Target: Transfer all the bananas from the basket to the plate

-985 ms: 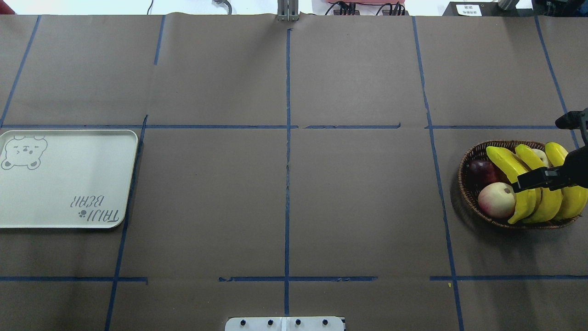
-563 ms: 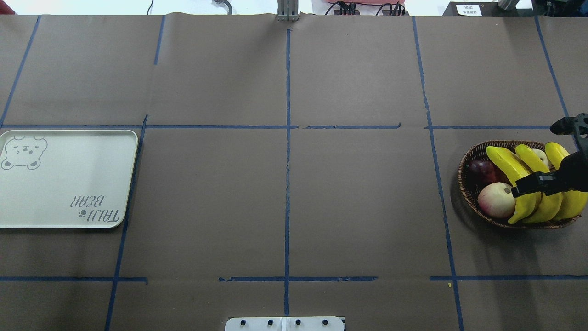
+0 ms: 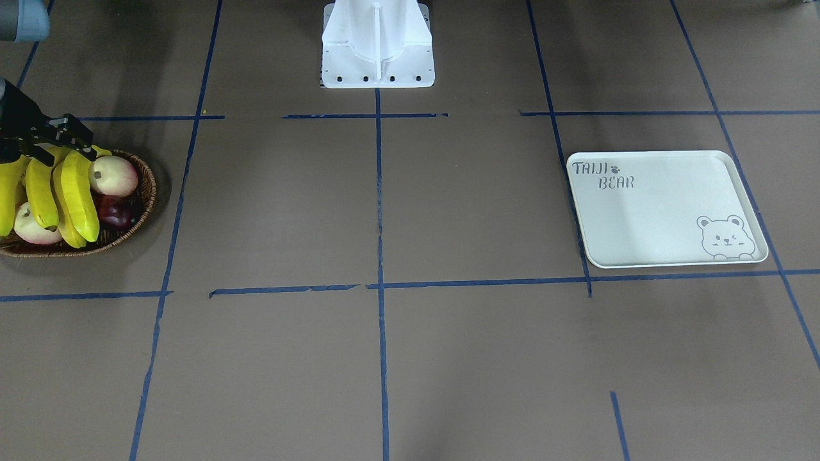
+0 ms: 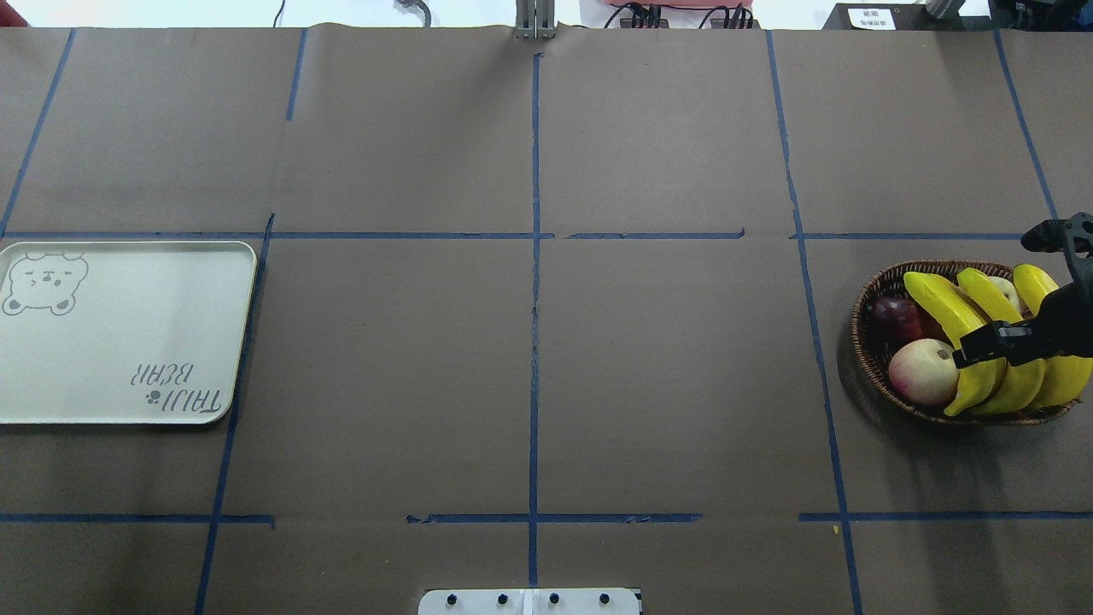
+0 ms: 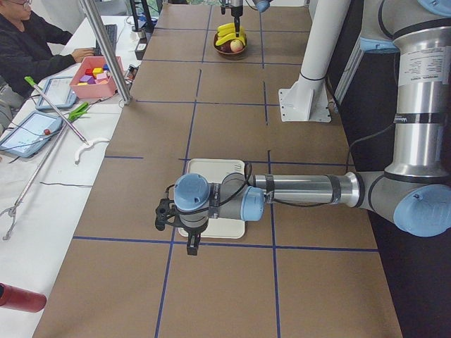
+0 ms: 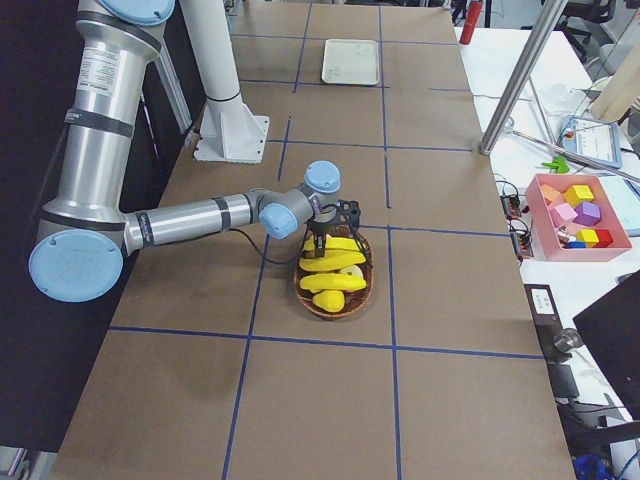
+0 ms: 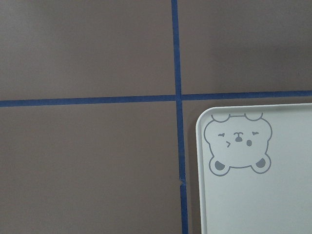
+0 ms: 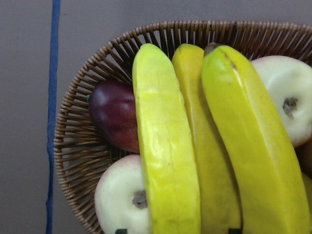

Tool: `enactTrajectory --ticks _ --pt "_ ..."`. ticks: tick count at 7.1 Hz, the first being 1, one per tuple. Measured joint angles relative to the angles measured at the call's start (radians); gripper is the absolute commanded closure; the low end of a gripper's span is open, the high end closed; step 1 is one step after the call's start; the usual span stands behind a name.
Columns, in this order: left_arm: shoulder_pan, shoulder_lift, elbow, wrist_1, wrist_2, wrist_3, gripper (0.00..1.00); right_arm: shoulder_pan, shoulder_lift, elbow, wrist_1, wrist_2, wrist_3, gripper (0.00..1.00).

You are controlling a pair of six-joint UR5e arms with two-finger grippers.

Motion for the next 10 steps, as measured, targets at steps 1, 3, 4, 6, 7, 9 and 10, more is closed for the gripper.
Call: enactTrajectory --ticks 1,3,4,6,7,9,10 --pt "0.0 0.0 0.0 0.0 0.0 0.0 0.0 0.0 0.001 0.0 0.001 0.0 -0.001 0.86" --pt "0.0 0.0 0.0 0.0 0.0 0.0 0.0 0.001 0.002 0.001 0.005 0.0 -0.002 1.0" --pt "0.0 -0.001 -0.001 0.0 -0.001 0.0 0.0 0.003 0.001 0.006 0.006 0.001 -0.003 1.0" --pt "0.0 -0.001 -0.01 0.0 0.0 -0.003 0.0 0.076 -0.017 0.06 0.004 0.052 -0.009 1.0" --pt "0.0 -0.001 -0.017 0.001 0.0 -0.005 0.0 0.156 -0.027 0.098 0.0 0.146 -0.013 1.0" --pt "0.001 -0.013 -0.027 0.002 0.0 -0.007 0.0 0.224 0.036 0.128 -0.038 0.287 -0.01 1.0" --pt "0.008 -0.029 -0.03 0.003 0.0 -0.03 0.0 0.181 0.156 0.129 -0.131 0.274 0.0 0.99"
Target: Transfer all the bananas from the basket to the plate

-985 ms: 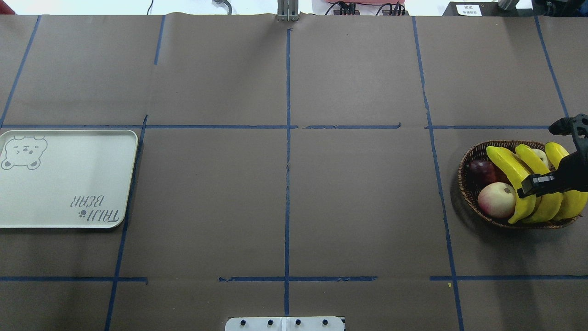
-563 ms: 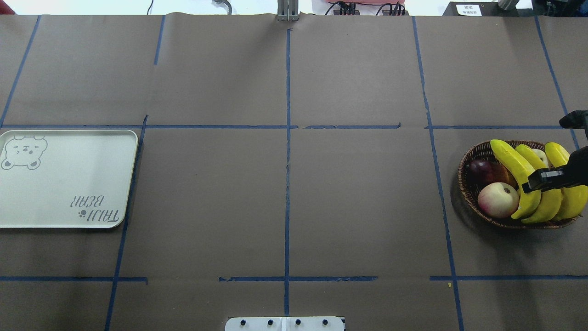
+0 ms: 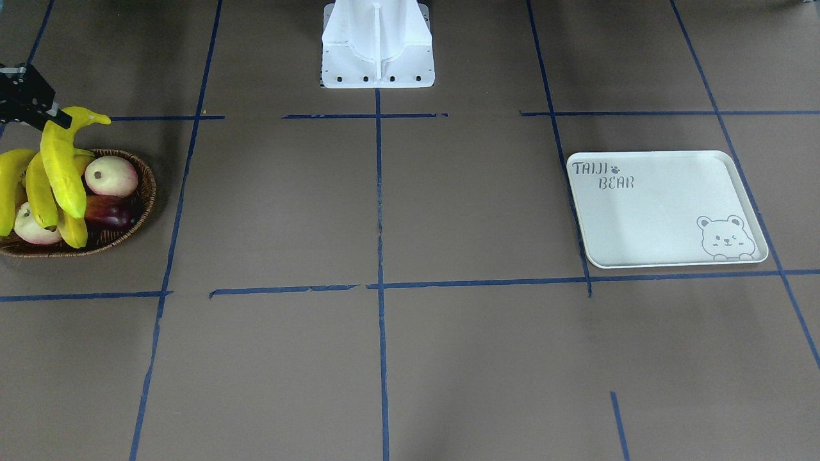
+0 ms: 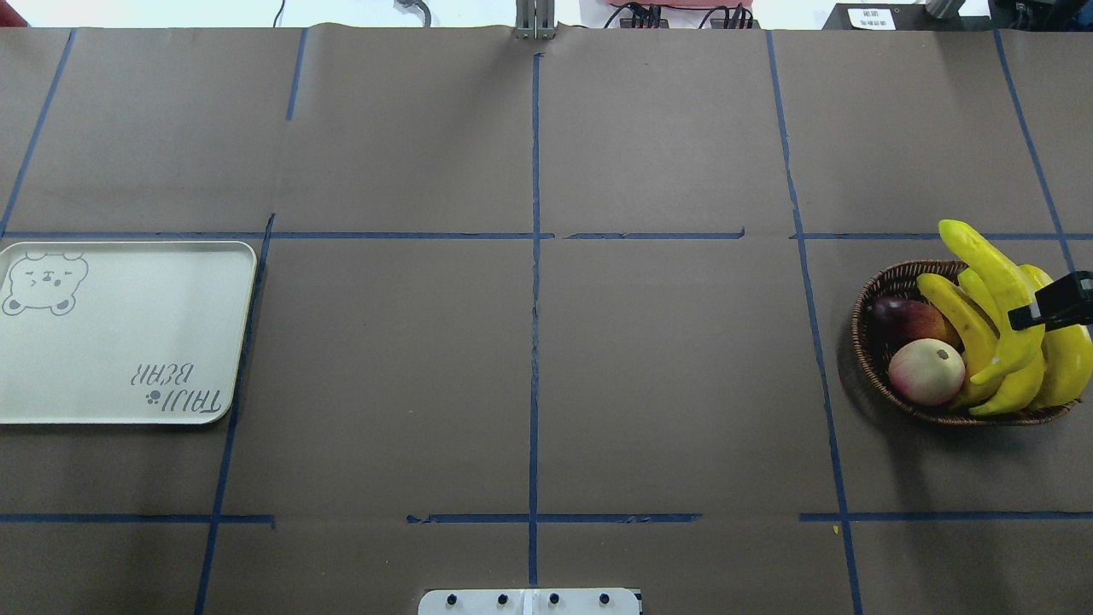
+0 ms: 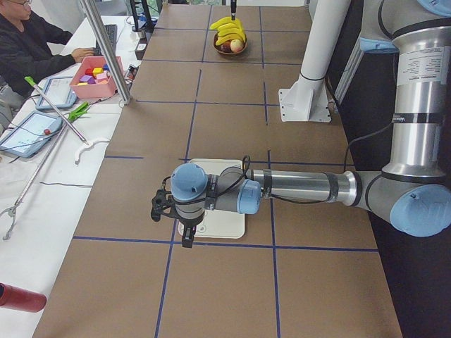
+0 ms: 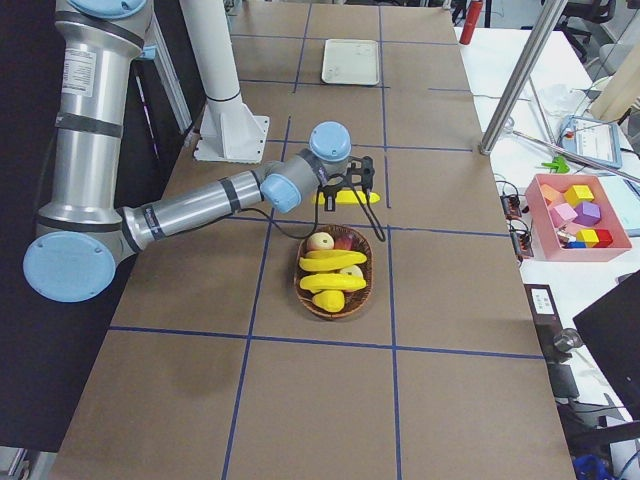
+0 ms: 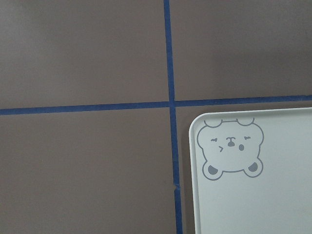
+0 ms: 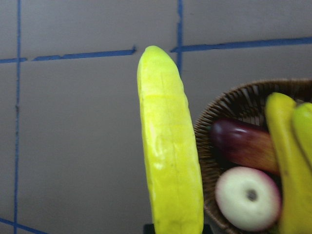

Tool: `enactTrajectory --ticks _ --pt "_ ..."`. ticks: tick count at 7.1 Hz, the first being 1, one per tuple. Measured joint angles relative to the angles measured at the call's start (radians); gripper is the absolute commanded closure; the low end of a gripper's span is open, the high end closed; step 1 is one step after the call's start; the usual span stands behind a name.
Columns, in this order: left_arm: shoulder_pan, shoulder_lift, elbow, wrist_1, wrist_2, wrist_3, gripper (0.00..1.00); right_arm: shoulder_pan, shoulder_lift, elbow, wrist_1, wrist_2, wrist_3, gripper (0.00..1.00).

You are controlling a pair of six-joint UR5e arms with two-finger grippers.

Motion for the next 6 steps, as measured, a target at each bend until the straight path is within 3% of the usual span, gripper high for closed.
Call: enactTrajectory --ticks 2,3,4,6 --pt "0.091 -0.043 -0.029 -0.041 0.0 -0.184 0.0 -0.198 0.296 -0.035 -0.162 -0.207 0.137 0.99" --pt "0.159 -0.059 -0.051 -0.116 -0.001 -0.348 0.0 -0.282 0.398 -0.061 -0.149 -0.296 0.271 0.99" --pt "0.225 -0.077 -0.064 -0.239 -0.002 -0.552 0.0 -0.335 0.449 -0.081 -0.062 -0.354 0.4 0.99" --pt "0.363 -0.164 -0.069 -0.545 -0.003 -1.088 0.0 -0.412 0.474 -0.13 0.24 -0.43 0.666 0.99"
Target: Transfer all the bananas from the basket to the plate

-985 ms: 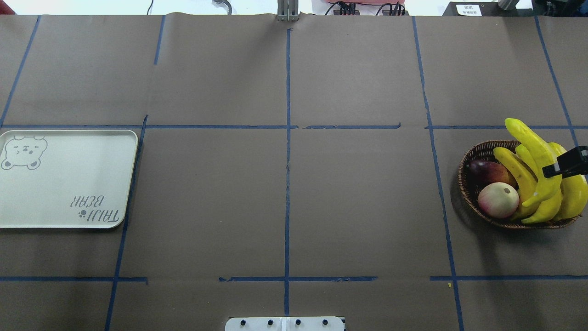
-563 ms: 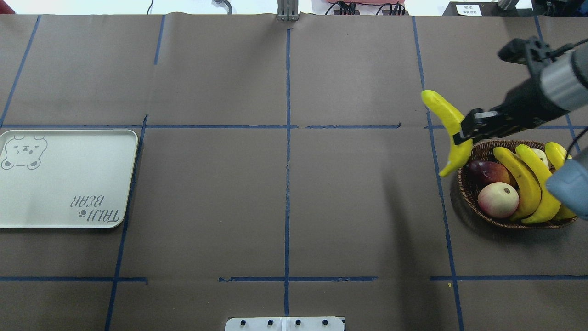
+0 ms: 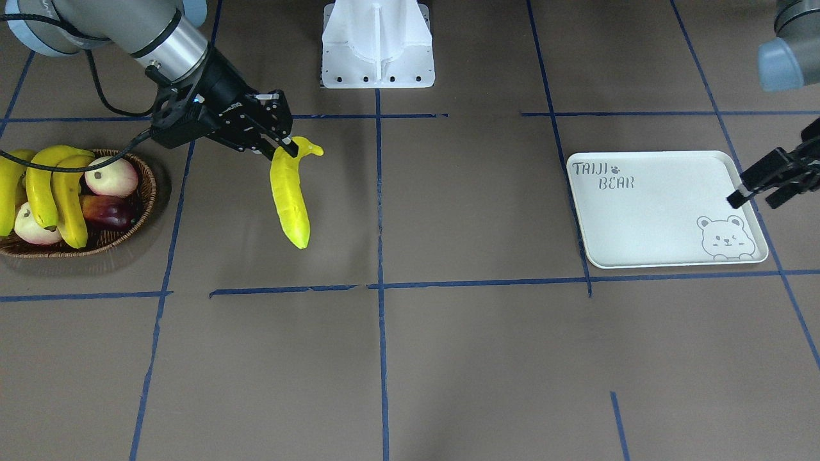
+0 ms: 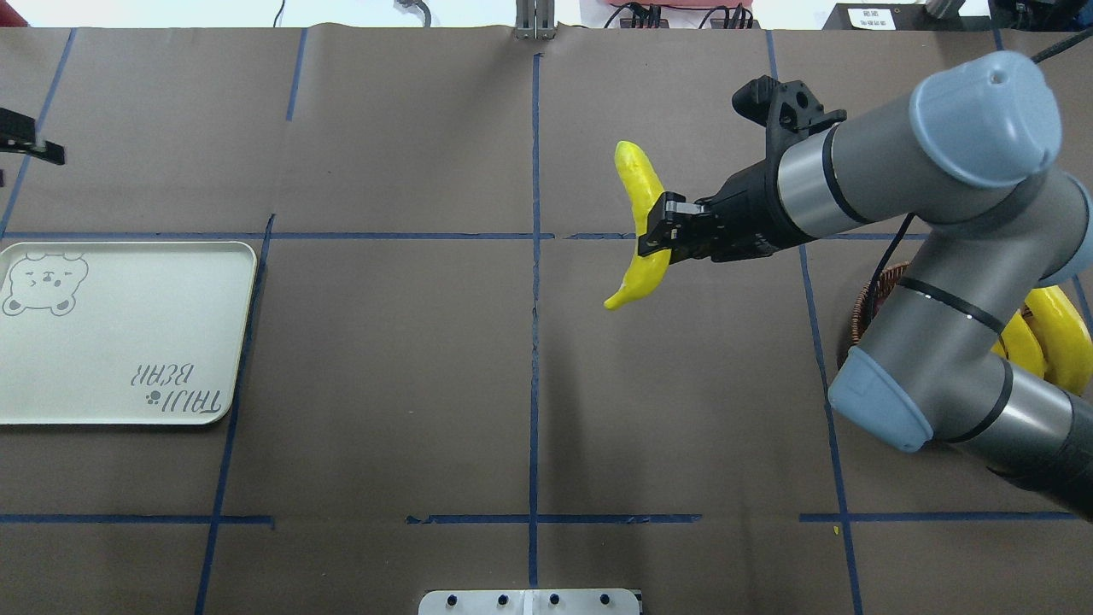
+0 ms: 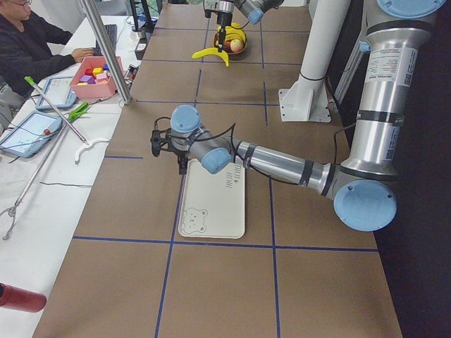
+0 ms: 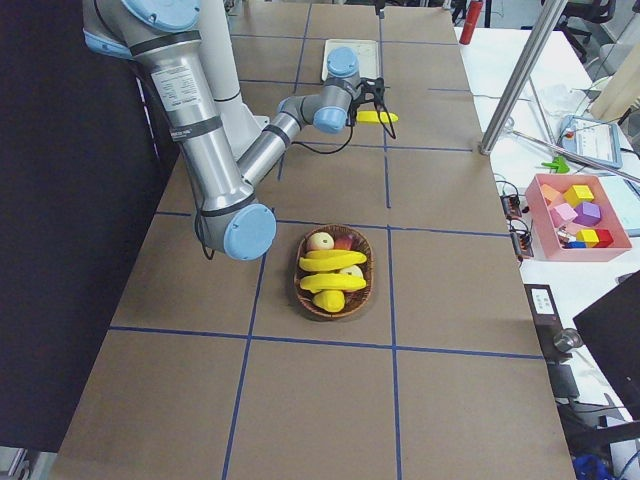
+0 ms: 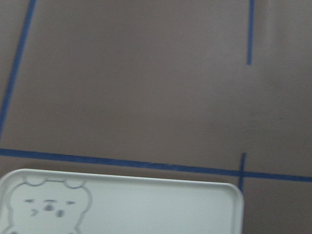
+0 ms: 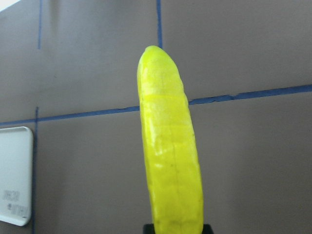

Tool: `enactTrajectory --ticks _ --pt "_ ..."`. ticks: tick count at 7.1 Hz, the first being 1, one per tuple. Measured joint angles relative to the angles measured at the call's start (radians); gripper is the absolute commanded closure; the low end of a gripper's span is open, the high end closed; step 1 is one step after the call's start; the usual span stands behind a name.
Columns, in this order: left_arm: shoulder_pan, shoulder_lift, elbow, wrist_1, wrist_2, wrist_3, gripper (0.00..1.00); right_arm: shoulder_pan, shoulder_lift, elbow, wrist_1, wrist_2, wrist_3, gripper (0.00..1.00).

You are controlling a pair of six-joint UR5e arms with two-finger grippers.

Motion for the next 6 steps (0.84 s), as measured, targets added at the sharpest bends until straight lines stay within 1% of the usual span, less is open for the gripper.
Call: enactTrajectory --ticks 1,2,3,4,6 --pt "0.082 -0.094 0.0 -0.126 0.001 -0.315 0.0 -0.033 0.003 -0.01 0.1 -0.033 0.082 0.99" --pt "0.164 -0.199 0.001 -0.191 0.018 -0.557 0.0 -0.059 0.008 -0.011 0.142 -0.053 0.115 0.98" --pt "0.244 -0.291 0.001 -0.215 0.068 -0.725 0.0 -0.092 0.02 -0.011 0.157 -0.081 0.125 0.98" --pt "0.33 -0.36 0.001 -0.218 0.154 -0.827 0.0 -0.141 0.035 -0.011 0.161 -0.138 0.125 0.98" --pt "0.476 -0.441 0.015 -0.214 0.341 -0.885 0.0 -0.247 0.065 -0.014 0.155 -0.27 0.104 0.97"
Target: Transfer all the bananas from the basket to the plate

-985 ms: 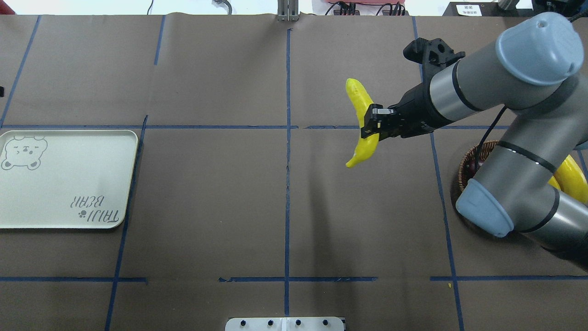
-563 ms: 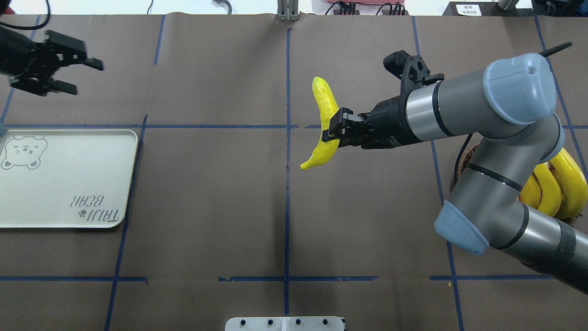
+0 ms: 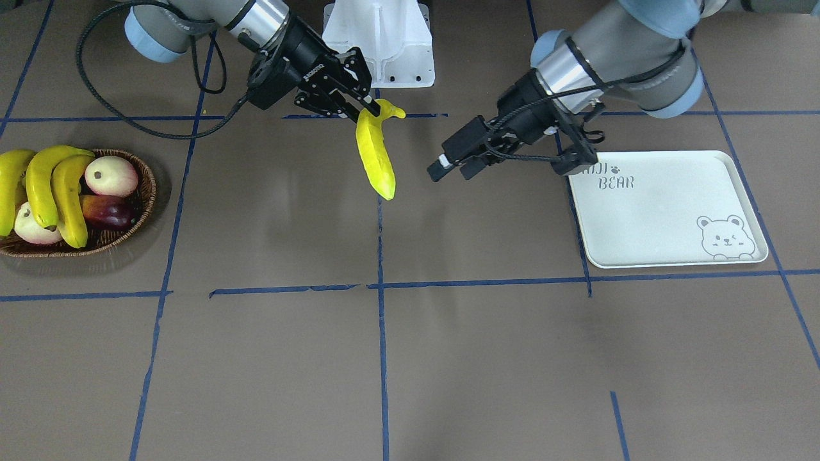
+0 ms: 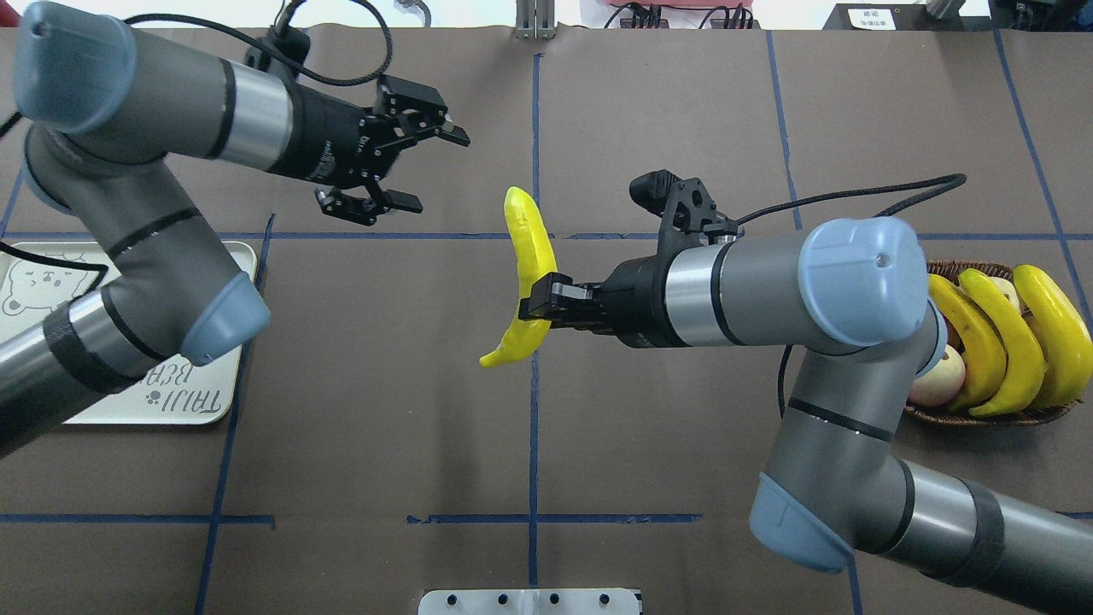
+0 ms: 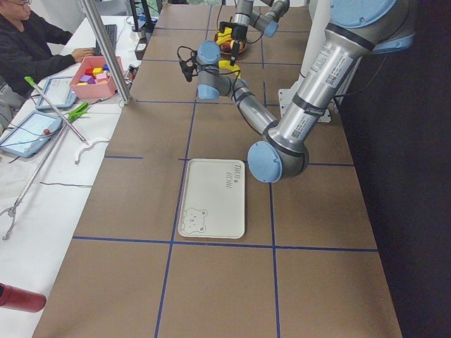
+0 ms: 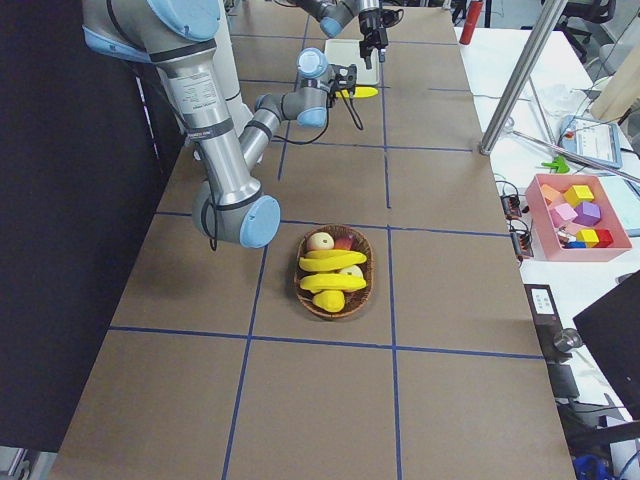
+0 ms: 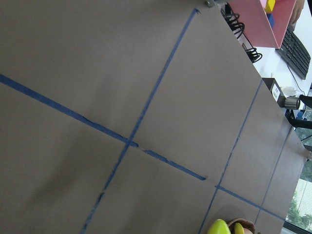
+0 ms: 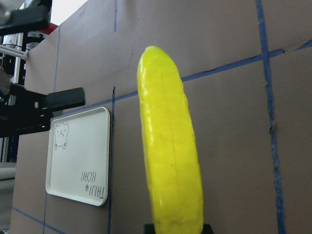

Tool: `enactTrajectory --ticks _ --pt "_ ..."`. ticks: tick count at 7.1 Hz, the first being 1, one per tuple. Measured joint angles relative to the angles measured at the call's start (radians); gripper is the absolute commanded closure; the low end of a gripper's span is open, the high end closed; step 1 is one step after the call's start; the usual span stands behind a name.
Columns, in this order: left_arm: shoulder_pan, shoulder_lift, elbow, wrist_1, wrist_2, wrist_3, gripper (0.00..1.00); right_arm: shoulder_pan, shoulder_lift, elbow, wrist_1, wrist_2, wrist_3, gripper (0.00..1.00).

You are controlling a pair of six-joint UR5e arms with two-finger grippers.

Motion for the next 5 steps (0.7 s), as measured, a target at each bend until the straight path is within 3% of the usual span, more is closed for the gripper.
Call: enactTrajectory --ticks 3,5 --pt "0.107 -0.019 0.007 0.0 0.088 -0.002 0.02 -0.037 0.015 -0.004 -0.005 -0.044 -0.031 0.97" --pt "0.128 -0.017 0.005 -0.001 0.103 0.002 0.13 -0.037 0.015 -0.004 -0.006 -0.047 -0.033 0.97"
